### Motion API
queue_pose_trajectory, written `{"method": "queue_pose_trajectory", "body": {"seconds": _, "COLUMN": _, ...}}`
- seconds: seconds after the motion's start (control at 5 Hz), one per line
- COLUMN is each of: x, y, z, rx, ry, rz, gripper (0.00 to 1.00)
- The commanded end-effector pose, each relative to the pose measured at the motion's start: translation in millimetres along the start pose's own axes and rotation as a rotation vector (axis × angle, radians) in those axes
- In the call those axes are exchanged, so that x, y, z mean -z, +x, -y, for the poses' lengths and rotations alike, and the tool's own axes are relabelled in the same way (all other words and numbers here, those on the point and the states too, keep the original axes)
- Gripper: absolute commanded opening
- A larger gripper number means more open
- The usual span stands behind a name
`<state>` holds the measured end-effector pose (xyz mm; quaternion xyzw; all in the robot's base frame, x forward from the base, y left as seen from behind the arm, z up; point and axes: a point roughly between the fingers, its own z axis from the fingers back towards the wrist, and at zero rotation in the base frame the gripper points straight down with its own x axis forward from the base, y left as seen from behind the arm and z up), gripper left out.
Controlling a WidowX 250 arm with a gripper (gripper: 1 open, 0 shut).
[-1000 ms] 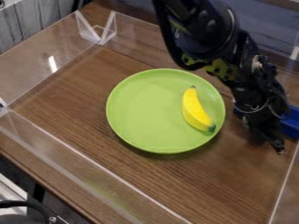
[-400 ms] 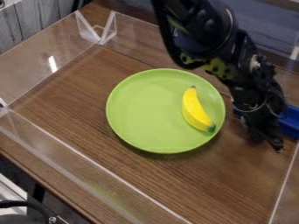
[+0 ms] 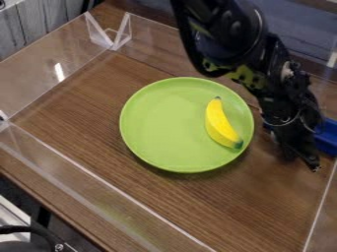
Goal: Put the blue object in the green plate
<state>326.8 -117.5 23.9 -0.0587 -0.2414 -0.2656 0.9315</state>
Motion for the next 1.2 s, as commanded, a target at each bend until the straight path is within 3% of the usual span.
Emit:
{"method": "queue_pose_trajectory", "body": {"seconds": 0.0, "x": -12.7, "y": 9.9, "z": -5.7, "rx": -0.013, "ry": 0.017, "rz": 0.039, "gripper": 0.0}}
{"method": "queue_pose_trajectory", "body": {"seconds": 1.0, "x": -23.6, "y": 8.1, "z": -7.4, "rx": -0.076, "ry": 0.022, "rz": 0.017, "gripper": 0.0}}
